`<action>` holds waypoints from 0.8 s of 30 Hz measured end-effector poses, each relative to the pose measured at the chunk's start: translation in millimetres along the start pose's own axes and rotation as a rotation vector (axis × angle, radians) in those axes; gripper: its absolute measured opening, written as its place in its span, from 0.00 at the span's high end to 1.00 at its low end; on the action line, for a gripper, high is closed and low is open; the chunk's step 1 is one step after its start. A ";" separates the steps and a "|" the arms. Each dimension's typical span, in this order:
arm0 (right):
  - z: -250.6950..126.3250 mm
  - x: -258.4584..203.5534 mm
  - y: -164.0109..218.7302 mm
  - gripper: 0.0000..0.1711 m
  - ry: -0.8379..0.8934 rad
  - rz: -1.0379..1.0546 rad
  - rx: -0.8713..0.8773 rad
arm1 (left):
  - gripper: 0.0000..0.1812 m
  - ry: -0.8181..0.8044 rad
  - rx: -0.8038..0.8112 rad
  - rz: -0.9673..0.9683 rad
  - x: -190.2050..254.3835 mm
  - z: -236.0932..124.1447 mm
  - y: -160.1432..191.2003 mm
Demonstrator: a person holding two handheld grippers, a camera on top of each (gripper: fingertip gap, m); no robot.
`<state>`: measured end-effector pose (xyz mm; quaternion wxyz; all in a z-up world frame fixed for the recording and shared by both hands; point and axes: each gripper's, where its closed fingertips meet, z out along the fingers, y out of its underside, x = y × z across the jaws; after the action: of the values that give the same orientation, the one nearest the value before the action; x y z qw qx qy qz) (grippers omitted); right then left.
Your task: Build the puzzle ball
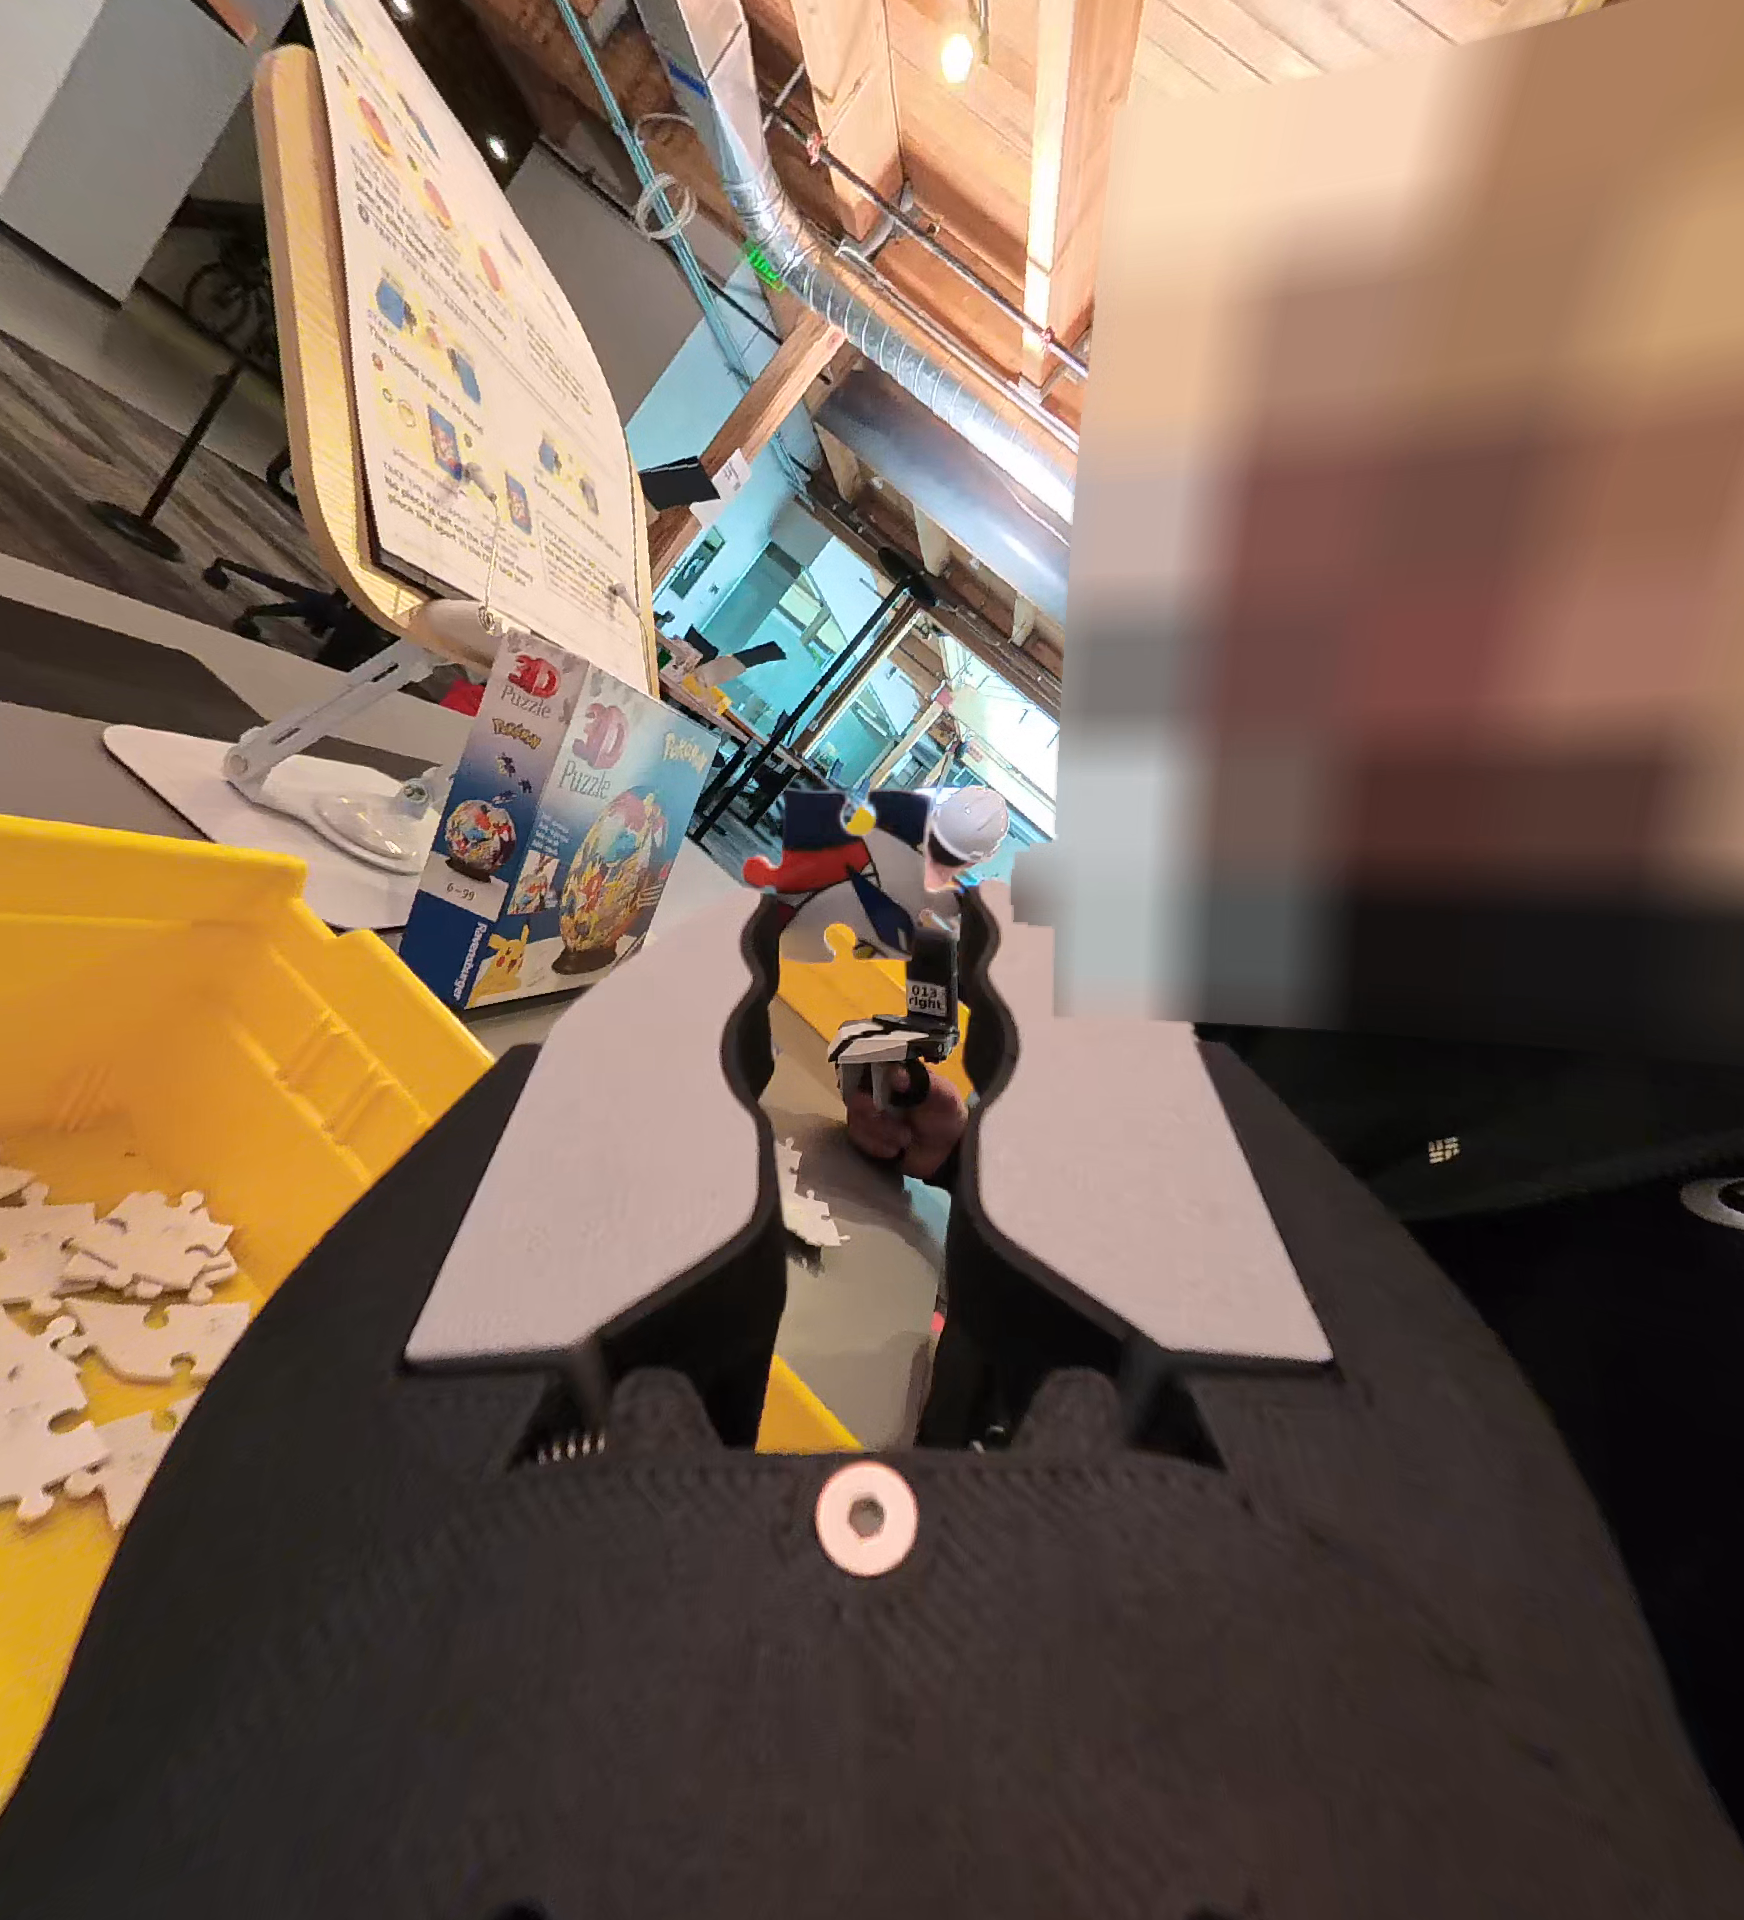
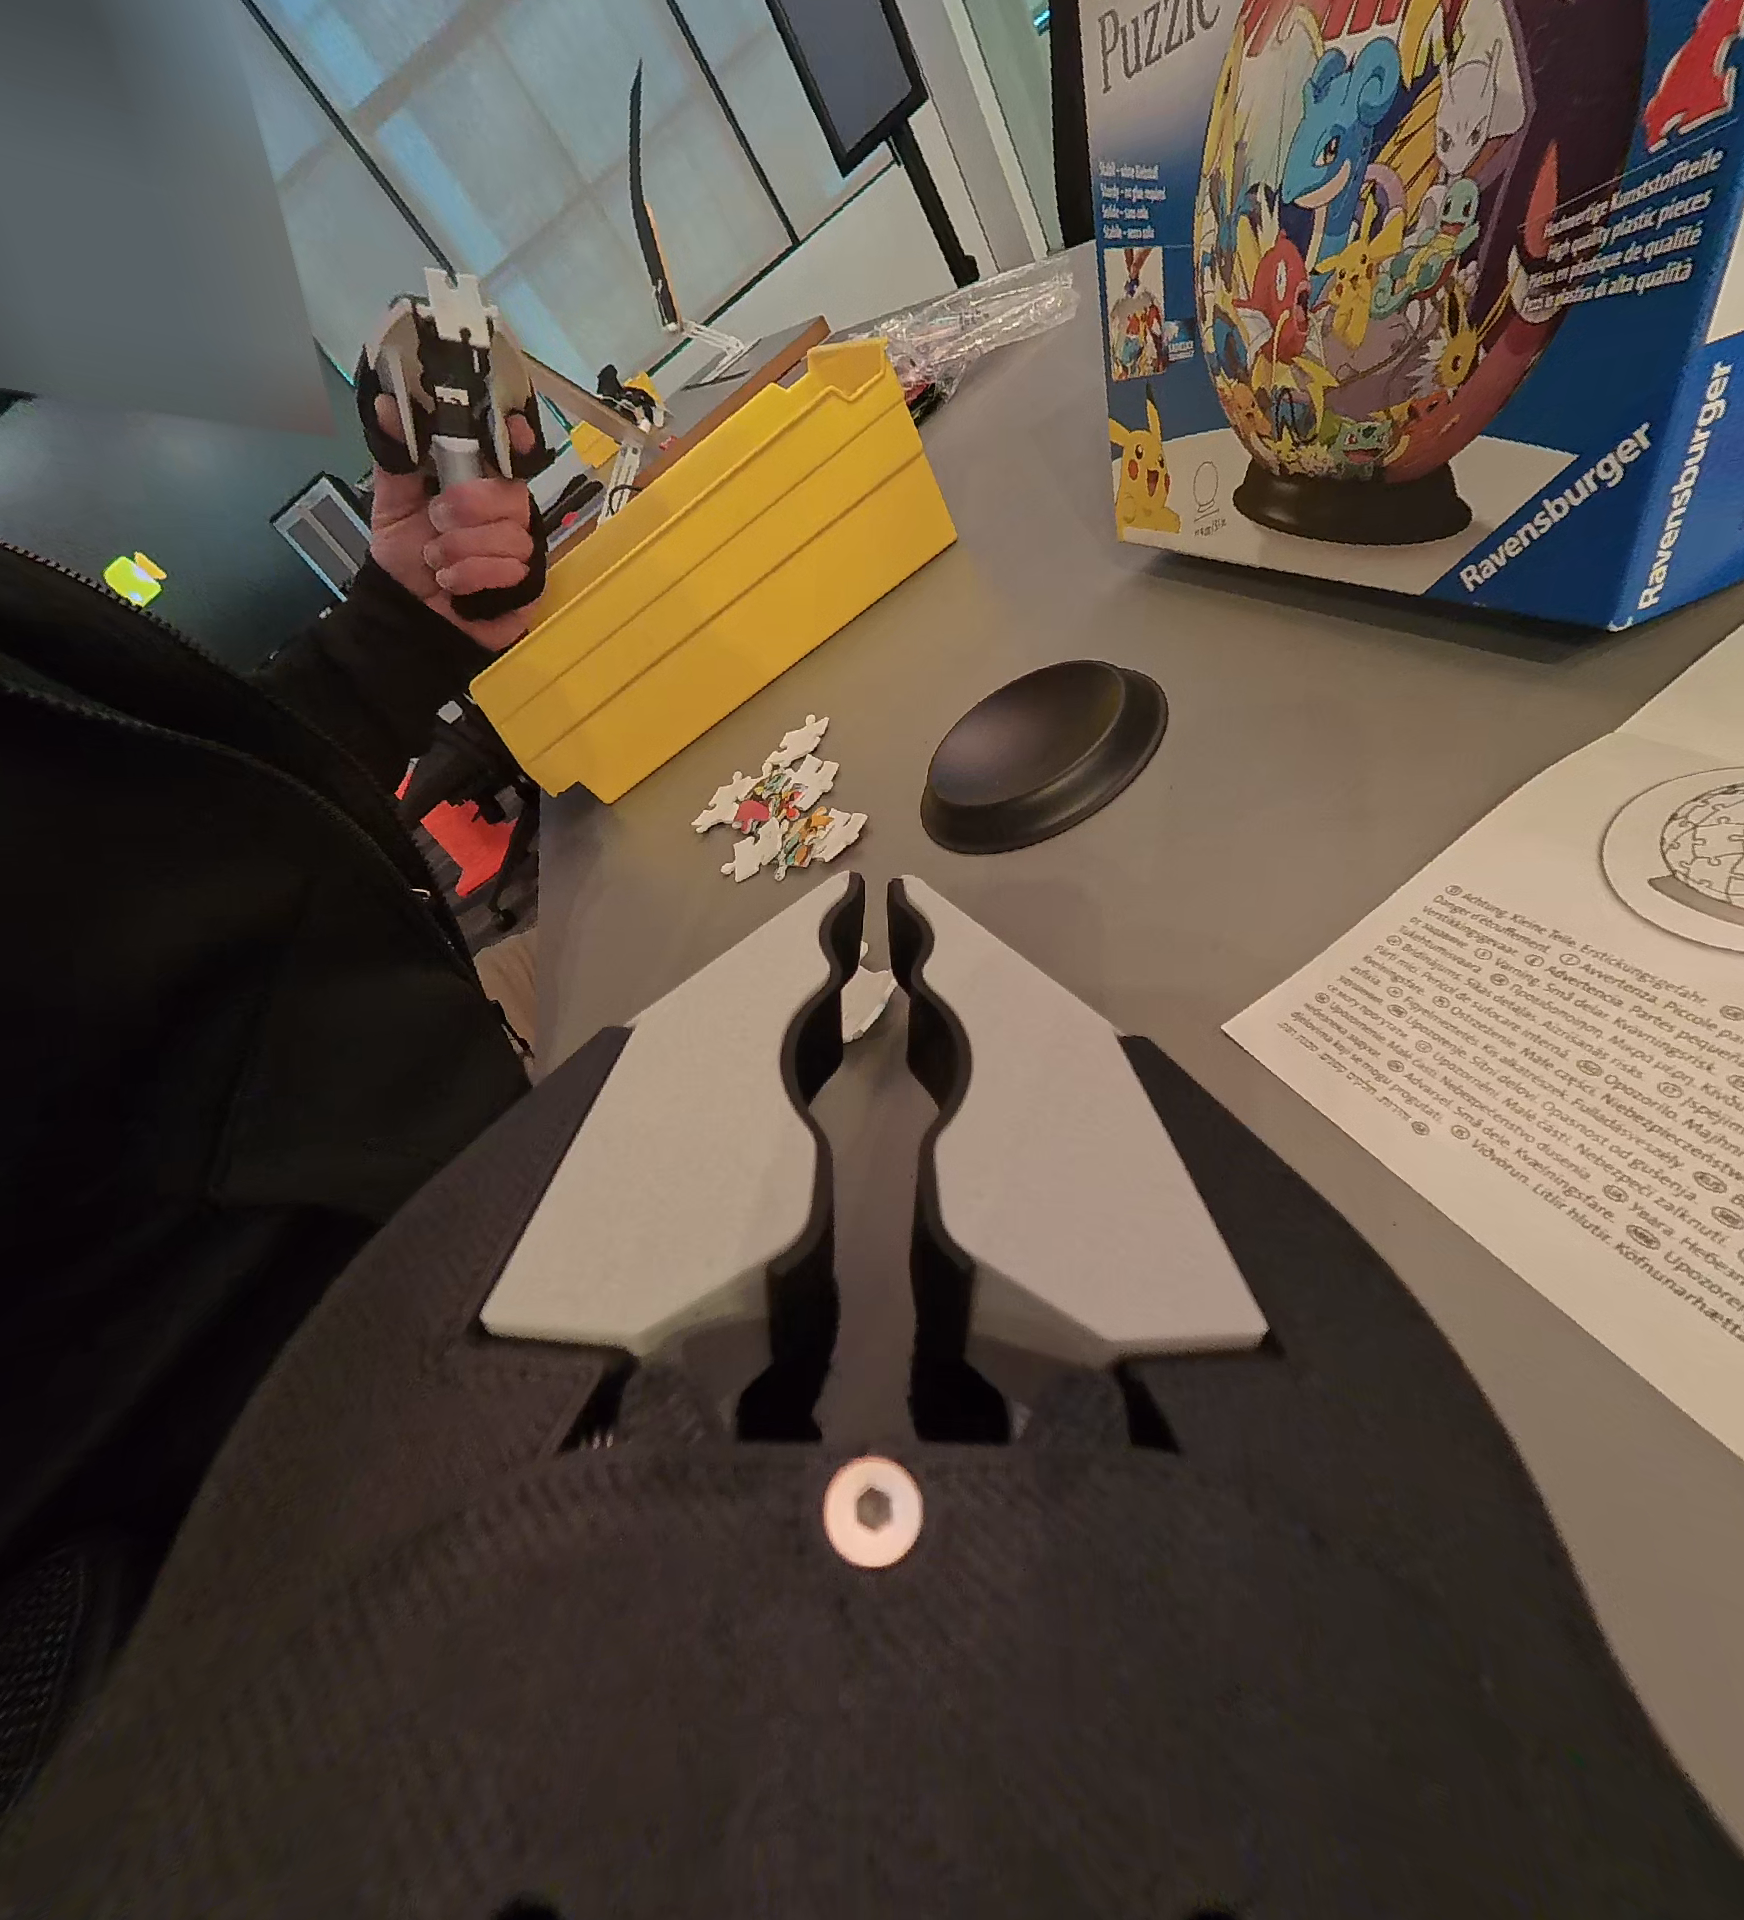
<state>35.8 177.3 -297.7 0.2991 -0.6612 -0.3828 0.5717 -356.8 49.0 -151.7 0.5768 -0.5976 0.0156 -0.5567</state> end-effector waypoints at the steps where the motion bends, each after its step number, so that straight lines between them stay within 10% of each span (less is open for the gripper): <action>1: 0.0 0.0 0.0 0.98 0.000 0.000 0.000 | 0.82 -0.018 -0.019 0.000 -1.4 -0.8 2.7; 16: 0.7 0.6 0.8 0.98 0.003 0.001 -0.006 | 0.78 -0.809 -1.059 0.161 -89.6 -73.2 148.0; 18: 0.6 0.5 0.6 0.98 0.002 0.001 -0.005 | 0.65 -0.794 -1.112 0.148 -87.4 -72.4 155.6; 24: 0.2 0.2 0.2 0.98 -0.001 0.001 -0.002 | 0.75 -0.923 -0.992 0.259 -121.7 -61.5 114.8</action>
<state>35.7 177.4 -298.0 0.2979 -0.6614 -0.3831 0.5718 -373.5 49.8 -329.1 0.2445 -0.9601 0.0929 -0.0989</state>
